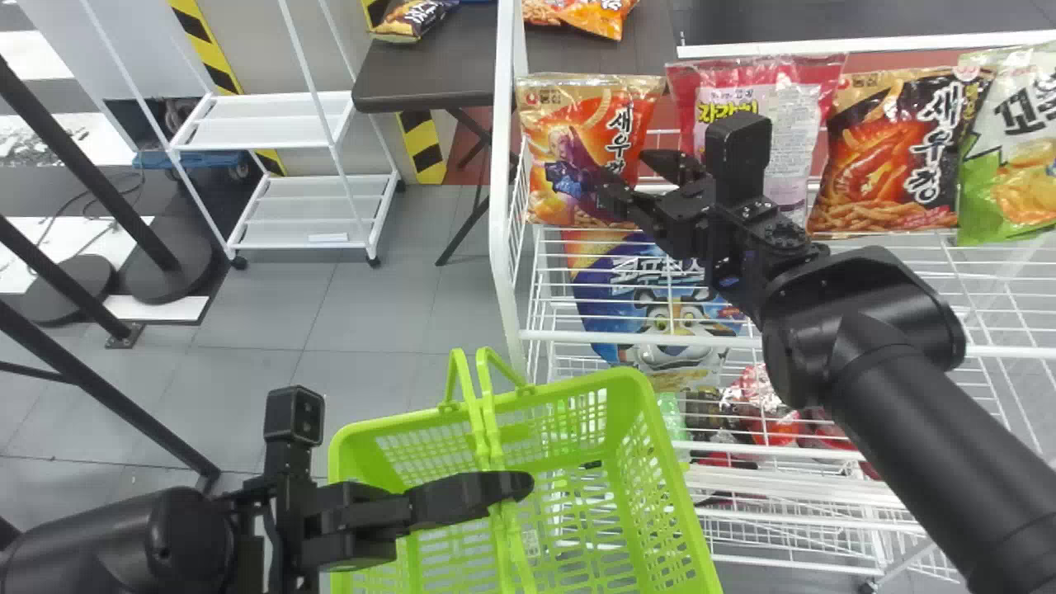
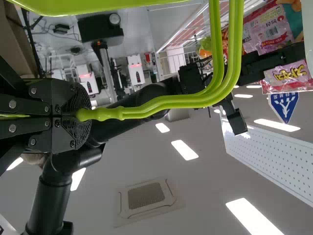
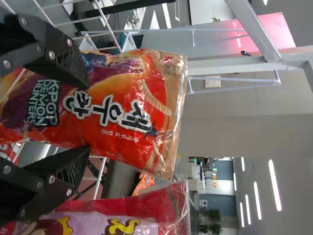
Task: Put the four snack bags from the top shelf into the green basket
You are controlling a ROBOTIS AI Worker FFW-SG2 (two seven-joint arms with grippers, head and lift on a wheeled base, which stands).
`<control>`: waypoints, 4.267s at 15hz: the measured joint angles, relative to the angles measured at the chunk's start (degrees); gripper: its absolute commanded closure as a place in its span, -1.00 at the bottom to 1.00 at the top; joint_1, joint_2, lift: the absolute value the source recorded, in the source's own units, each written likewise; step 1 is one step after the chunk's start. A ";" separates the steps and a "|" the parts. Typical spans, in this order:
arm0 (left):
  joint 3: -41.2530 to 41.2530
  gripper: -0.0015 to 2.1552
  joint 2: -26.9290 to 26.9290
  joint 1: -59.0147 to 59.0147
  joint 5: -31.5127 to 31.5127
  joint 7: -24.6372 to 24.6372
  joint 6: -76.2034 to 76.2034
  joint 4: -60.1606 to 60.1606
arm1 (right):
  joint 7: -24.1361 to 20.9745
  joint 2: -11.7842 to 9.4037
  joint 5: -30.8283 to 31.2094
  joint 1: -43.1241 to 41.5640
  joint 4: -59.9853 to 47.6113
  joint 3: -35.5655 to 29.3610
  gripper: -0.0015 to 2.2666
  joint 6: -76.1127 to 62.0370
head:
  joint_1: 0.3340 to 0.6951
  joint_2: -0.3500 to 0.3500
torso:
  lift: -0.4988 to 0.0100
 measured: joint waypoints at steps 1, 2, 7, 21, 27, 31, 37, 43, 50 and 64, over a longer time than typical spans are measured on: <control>0.08 0.99 0.00 0.01 0.00 0.00 -0.01 0.06 | 0.10 0.00 -0.20 0.04 -0.11 0.01 0.99 0.32 | 1.00 0.44 | 0.96; 0.16 0.99 0.00 0.03 0.02 0.00 -0.01 0.16 | 0.62 0.00 -0.23 0.37 -0.66 -0.07 0.99 0.42 | 1.00 0.45 | 0.96; 0.93 0.99 0.00 -0.09 0.10 0.00 0.04 0.35 | 0.74 0.00 3.01 7.13 -12.93 -1.54 0.99 5.41 | 1.00 0.53 | 0.96; 1.11 0.99 0.31 -4.11 -0.04 0.00 0.52 3.03 | -1.31 -0.70 10.69 40.44 -77.96 -14.60 0.99 50.46 | 1.00 0.24 | 0.96; 0.71 0.99 0.40 -7.31 -1.73 0.00 0.52 6.54 | -0.11 -3.88 2.20 48.41 -94.89 -20.47 0.99 72.25 | 1.00 0.16 | 0.96; 0.30 0.99 0.26 -7.63 -2.20 0.00 0.52 6.85 | -0.12 -4.07 -4.44 48.52 -97.79 -21.66 0.99 83.14 | 1.00 0.25 | 0.96; -0.30 0.99 -0.09 -7.64 -2.20 0.00 0.52 6.86 | -1.79 -3.34 -7.31 43.77 -93.05 -12.24 0.99 93.64 | 1.00 0.61 | 0.96; -0.91 0.99 -0.26 -7.33 -1.87 0.00 0.77 6.61 | -4.78 -1.56 -5.76 36.70 -71.46 1.21 0.99 73.14 | 1.00 1.00 | 0.96; -0.96 0.99 -0.26 -7.20 -1.67 0.00 0.87 6.42 | -6.78 0.17 -5.17 29.56 -56.41 10.16 0.63 70.03 | 1.00 1.00 | 0.96; -1.75 0.99 -0.35 -7.29 -1.67 0.00 0.87 6.52 | -3.13 -3.02 -8.22 41.03 -78.75 -9.56 -0.94 78.37 | 1.00 0.72 | 0.96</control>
